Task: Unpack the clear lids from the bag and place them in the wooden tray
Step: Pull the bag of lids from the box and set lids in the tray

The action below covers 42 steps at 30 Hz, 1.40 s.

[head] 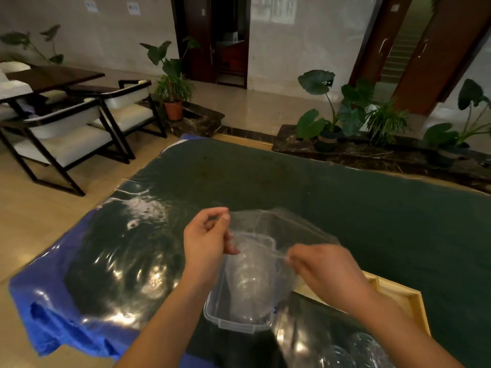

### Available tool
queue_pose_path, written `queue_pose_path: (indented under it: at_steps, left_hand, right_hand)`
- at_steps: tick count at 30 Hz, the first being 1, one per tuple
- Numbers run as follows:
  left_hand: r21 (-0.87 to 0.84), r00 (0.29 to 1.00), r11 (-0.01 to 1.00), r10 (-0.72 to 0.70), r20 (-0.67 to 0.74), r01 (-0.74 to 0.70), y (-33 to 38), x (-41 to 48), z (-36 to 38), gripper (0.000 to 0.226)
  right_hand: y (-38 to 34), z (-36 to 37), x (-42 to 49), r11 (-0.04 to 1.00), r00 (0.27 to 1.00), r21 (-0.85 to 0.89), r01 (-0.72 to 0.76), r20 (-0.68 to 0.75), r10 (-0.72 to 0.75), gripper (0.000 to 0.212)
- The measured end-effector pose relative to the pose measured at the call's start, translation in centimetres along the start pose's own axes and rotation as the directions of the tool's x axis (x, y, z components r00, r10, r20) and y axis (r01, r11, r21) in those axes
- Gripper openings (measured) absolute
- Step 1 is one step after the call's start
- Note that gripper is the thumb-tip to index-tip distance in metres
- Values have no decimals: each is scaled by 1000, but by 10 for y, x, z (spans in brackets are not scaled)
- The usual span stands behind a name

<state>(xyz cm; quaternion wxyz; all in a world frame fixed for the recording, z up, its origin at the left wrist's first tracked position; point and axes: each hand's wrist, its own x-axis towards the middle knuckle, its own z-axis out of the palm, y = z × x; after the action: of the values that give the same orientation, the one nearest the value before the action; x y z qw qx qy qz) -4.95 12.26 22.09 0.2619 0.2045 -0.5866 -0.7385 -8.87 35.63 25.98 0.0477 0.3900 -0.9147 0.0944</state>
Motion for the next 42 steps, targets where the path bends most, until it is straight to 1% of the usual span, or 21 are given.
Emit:
queue_pose_path:
  at_steps: [2,3,7,9,10,13,15,18,21,24,26,29,30,32,34,35,37,38,39,40,42]
  left_hand:
    - [-194,995,977,-82,54,91,-3,0,-6,11]
    - [-224,992,966,-123,40,129,-11,2,-13,17]
    - [3,913,916,-400,-78,401,-65,-9,-25,30]
    - [-39,761,760,-649,22,649,-93,-22,-18,47]
    - [-101,656,648,-740,149,755,-104,-27,-13,62]
    - [-258,415,325,-710,569,910,-121,-37,2,98]
    - [-273,367,245,-648,668,930,-119,-37,7,111]
    - [-266,385,283,-585,714,922,-108,-37,12,101]
    - [-298,531,462,-533,659,835,-104,-33,6,80]
    - [-310,652,623,-448,611,718,-100,-29,1,87]
    - [-312,651,640,-398,646,702,-97,-27,-2,86]
    - [-361,645,595,-374,666,718,-95,-26,-12,78]
    - [-382,646,564,-397,652,732,-95,-28,-13,80]
    - [-368,621,535,-433,653,760,-91,-31,-7,83]
    - [-329,629,564,-498,597,758,-96,-34,-4,78]
    - [-310,645,590,-523,557,745,-99,-35,-4,76]
    - [-292,653,604,-552,519,742,-105,-36,-7,74]
    - [-286,653,607,-554,517,742,-107,-38,-9,73]
    - [-283,659,617,-547,516,734,-106,-39,-10,73]
    - [-287,670,630,-532,517,721,-104,-40,-9,73]
    - [-312,703,655,-495,510,688,-98,-40,-10,84]
  right_hand:
    - [2,-10,15,994,999,110,-26,-31,30,21]
    - [2,-15,23,988,998,149,-31,-50,39,19]
    - [0,-37,44,974,993,227,-6,-117,33,13]
    - [-4,-45,48,951,989,307,23,-147,23,12]
    - [-7,-48,47,937,986,348,35,-163,24,12]
    - [-10,-57,40,910,987,411,52,-163,17,14]
    - [-13,-64,30,891,991,442,105,-125,-55,16]
    - [-9,-81,7,849,990,516,113,9,-138,31]
    - [13,-98,-20,932,975,357,64,175,-134,19]
    - [28,-103,-38,940,978,333,-76,210,5,21]
    - [28,-101,-42,946,974,312,-94,223,23,20]
    - [26,-101,-44,970,981,244,21,181,-67,10]
    - [27,-105,-43,970,973,241,39,214,-92,8]
    - [31,-116,-38,957,902,291,-17,417,-111,29]
    - [32,-126,-28,850,789,484,-208,596,-147,51]
    - [31,-127,-22,737,786,602,-309,598,-158,55]
    - [28,-120,-5,501,846,753,-428,528,-71,43]
    - [24,-113,3,483,858,758,-438,512,-25,35]
    - [16,-103,9,529,859,725,-441,511,17,30]
    - [8,-93,13,679,866,627,-382,499,27,29]
    - [5,-69,20,947,898,260,-189,436,60,34]
